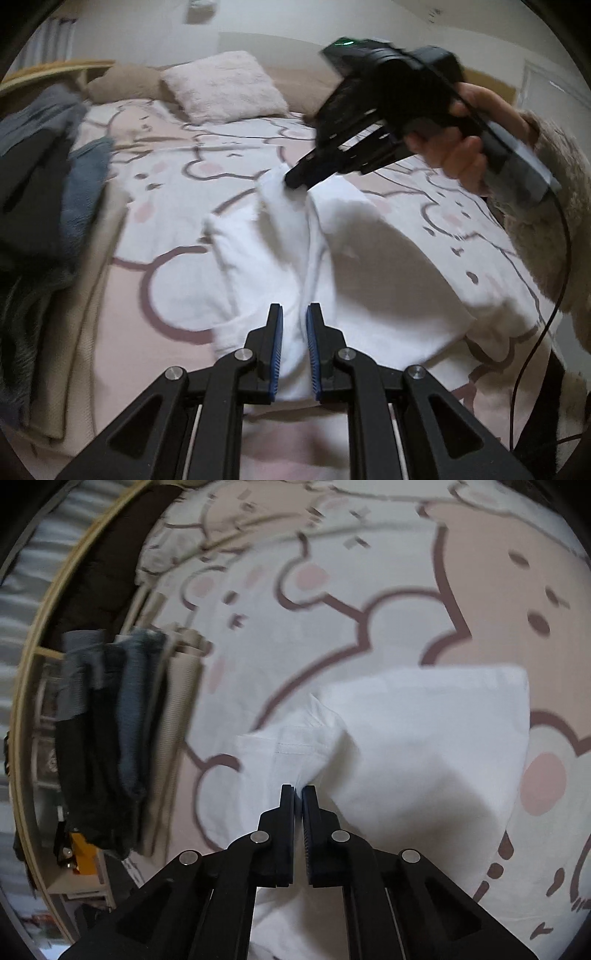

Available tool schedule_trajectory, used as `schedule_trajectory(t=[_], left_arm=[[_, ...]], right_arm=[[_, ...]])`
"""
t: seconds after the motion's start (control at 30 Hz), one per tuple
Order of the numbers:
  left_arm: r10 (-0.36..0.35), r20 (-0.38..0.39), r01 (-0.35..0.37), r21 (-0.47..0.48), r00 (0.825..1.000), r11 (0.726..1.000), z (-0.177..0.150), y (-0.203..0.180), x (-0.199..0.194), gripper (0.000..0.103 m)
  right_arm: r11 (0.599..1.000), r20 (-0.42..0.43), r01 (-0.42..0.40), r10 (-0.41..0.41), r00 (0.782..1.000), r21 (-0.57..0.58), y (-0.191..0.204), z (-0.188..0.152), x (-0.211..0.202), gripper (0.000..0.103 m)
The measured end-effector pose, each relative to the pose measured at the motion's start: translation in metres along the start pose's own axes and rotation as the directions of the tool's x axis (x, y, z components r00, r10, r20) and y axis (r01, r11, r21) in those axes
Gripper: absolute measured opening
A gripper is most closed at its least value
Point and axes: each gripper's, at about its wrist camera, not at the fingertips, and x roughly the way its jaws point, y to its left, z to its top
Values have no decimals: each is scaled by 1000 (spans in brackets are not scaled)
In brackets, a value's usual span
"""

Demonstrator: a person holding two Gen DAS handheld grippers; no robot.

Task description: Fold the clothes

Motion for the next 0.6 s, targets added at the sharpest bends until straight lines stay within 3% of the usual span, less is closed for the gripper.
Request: schedule_trajectory(t=[0.17,0.33,0.43,0.6], left_arm=[[64,-23,-65,-73,998,995,-11,23,-6,13],[108,-41,-111,-103,993,988,-22,33,-16,13],[71,7,-70,-119,997,990,-16,30,-31,13],[-87,82,92,-68,993,993,10,-4,-40,13]], right_arm=[[999,4,-3,3,1000,-54,30,12,6,5],[995,-34,16,-19,999,-97,52,23,42,5],[994,-45,-2,-3,999,-110,59,26,61,5],[992,-52,-93,89,995,-89,61,26,73,6]])
